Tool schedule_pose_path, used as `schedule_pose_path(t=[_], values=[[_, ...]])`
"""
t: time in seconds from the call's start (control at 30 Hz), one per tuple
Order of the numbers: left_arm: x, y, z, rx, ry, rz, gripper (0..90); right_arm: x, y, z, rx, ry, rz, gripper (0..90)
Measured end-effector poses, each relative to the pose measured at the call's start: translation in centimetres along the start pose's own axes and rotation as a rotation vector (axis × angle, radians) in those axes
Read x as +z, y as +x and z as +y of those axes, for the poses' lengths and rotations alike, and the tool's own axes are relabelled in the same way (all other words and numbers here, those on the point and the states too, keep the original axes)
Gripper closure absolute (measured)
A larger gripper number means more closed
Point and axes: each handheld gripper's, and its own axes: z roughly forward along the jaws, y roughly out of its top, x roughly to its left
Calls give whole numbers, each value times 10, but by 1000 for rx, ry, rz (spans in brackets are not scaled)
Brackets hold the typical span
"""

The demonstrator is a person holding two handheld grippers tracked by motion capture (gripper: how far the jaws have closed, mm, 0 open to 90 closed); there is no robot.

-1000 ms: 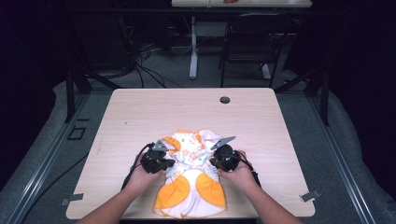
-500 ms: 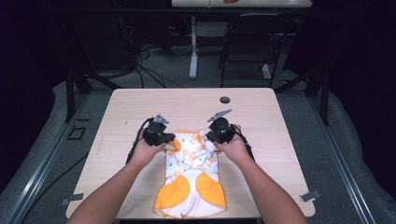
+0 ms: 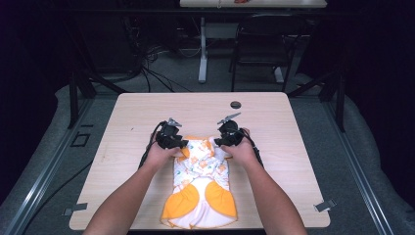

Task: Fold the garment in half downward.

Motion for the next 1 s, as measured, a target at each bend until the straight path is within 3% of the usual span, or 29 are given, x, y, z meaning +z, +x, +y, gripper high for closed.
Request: schedule_pose_path(t=[0.03, 0.13, 0.33, 0.37, 0.6, 0.77, 1.0], values=[[2, 3, -2, -21, 6, -3, 568, 4, -2, 0, 5, 12, 5, 580], [4, 5, -3, -31, 10, -8, 550, 10, -3, -2, 17, 46, 14, 576], [7, 8, -4, -53, 22, -28, 539, 16, -3, -5, 27, 59, 22, 578], [8, 7, -5, -46, 28, -25, 541, 19, -3, -6, 17, 81, 27, 579], [11, 7, -6, -45, 33, -23, 549, 19, -1, -6, -23, 80, 13, 603], [10, 4, -6, -16, 40, -4, 664, 18, 2, -5, -37, 91, 25, 715], [10, 7, -7, -39, 42, -29, 780, 19, 5, -4, -40, 99, 40, 802]])
